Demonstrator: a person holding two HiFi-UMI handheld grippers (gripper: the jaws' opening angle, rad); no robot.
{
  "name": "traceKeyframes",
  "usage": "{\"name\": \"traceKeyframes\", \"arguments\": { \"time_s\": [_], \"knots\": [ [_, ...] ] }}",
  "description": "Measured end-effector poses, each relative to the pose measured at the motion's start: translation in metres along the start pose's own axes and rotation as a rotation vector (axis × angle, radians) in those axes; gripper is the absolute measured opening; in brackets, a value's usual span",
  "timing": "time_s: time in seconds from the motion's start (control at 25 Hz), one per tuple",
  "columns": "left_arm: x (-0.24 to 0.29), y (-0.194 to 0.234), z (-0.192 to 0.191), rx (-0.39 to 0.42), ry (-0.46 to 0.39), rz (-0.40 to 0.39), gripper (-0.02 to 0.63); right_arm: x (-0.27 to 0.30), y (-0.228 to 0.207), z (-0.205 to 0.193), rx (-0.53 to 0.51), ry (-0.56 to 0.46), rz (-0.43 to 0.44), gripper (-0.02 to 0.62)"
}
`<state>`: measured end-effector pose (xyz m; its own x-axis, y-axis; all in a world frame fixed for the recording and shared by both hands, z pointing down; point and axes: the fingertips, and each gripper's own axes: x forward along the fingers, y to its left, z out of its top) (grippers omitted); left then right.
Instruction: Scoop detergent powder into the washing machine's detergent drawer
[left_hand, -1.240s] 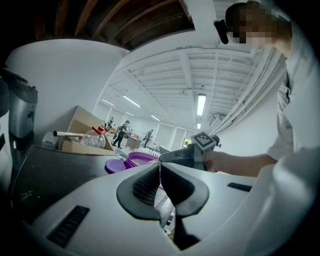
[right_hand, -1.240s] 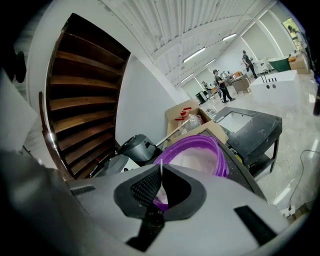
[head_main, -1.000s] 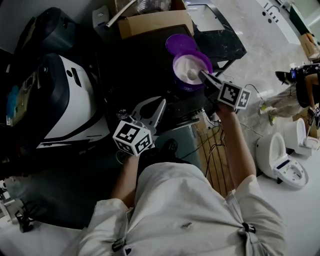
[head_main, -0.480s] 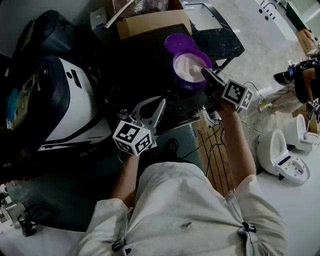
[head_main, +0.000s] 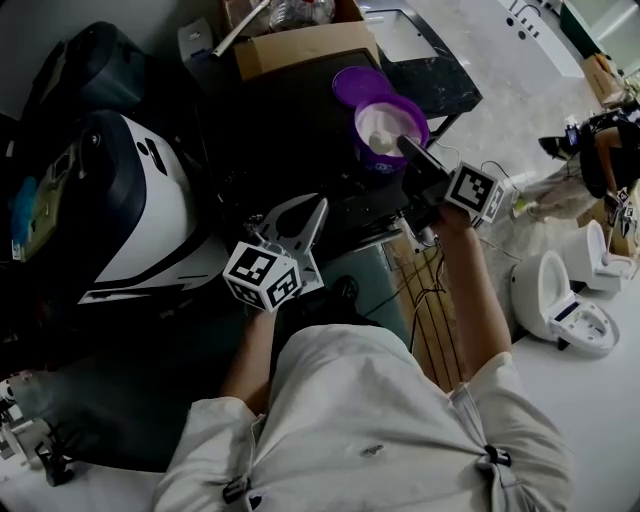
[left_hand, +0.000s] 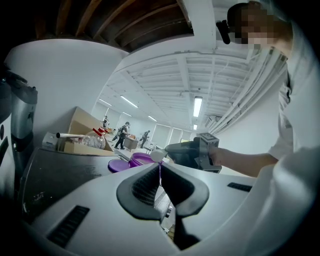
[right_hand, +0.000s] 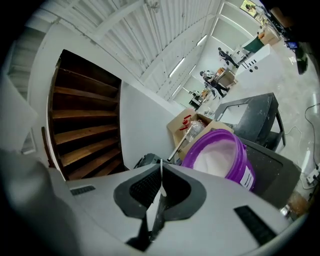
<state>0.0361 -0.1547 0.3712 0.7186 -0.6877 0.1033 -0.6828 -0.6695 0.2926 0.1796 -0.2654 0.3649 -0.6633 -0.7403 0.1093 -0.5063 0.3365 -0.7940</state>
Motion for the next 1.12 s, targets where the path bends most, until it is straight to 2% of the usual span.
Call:
{"name": "traceKeyframes", "arguments": {
  "time_s": [0.52,1.12],
  "knots": [
    [-0.061,0.002,-0.012,-0.020,0.017,-0.049,0.021,-0.012,0.057,-0.079,0.043,0.025,0.035,0.012],
    [-0.130,0.025,-0.037,-0.062,0.033,-0.046,0.021,-0.017,0.084,-0.173,0.088,0.081,0.020,0.012]
  ]
}}
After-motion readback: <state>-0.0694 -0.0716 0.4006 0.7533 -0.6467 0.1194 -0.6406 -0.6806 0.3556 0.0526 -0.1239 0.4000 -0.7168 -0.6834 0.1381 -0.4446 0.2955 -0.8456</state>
